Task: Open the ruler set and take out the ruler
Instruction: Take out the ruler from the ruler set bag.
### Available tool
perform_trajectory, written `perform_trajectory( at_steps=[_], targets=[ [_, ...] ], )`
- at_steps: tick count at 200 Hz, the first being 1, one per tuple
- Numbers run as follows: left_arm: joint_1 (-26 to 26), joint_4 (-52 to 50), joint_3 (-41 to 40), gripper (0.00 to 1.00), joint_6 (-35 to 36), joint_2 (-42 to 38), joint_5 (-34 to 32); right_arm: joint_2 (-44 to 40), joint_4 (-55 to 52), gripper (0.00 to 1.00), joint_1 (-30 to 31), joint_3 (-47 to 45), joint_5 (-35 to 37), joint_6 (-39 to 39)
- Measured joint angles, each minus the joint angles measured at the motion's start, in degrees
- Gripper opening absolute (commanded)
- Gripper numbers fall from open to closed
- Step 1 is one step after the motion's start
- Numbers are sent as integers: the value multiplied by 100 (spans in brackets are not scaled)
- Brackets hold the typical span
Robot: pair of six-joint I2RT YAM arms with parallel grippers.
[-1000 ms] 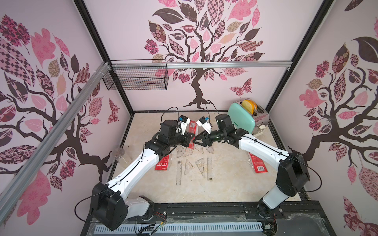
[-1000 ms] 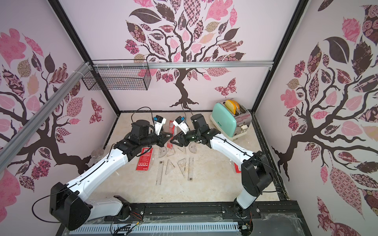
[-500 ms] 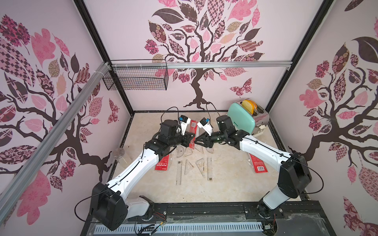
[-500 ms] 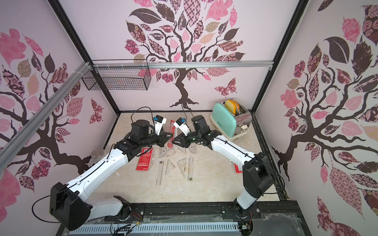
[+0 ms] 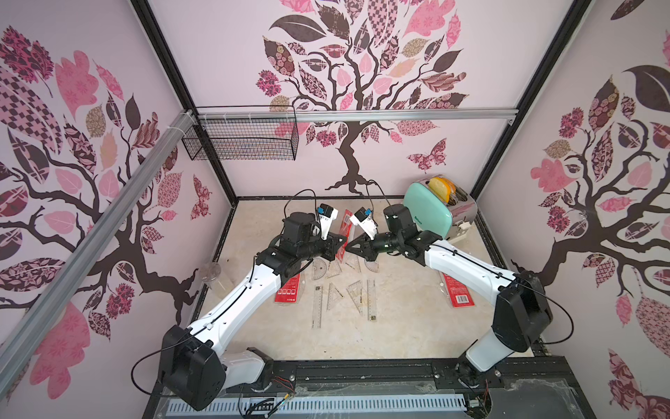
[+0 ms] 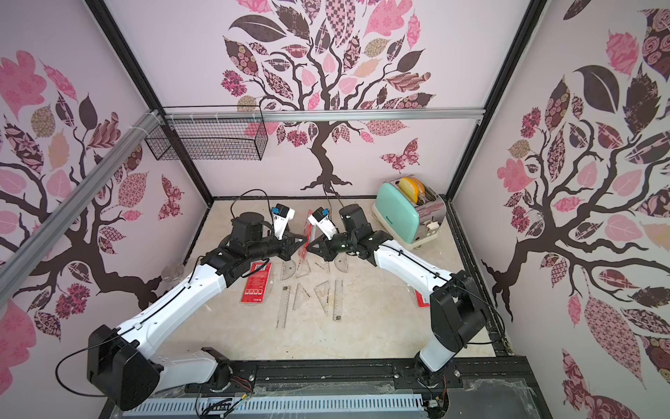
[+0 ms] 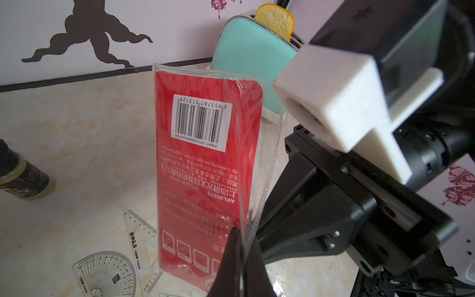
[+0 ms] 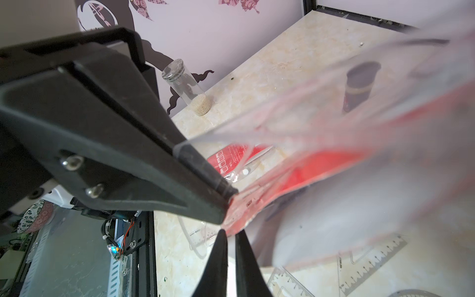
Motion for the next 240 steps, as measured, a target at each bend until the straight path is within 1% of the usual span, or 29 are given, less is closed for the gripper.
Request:
perform_trajectory(
  at_steps=[11,28,47,76,92,188,240],
  targets=[
    [0,0,0,0,0,-4,0,0,7,15,0,0,15,2],
    [0,0,0,0,4,-13,0,0,11,24,0,0,48,-42],
    [0,0,0,0,7,-13,2,0,-2,32,0,0,101,-76],
    [0,0,0,0,15,-15,20,-2,-7,35,0,0,140,-90],
    [-2,-2,0,0,20,-17,24,-22,-4,33,-2,-2,157,-90],
    [0,-4,0,0,42,-76,46,-136,343,10,-94,-79,98,122],
    [-2,4,0,0,42,-85,105,-109,463,5,-92,-76,74,284]
  ],
)
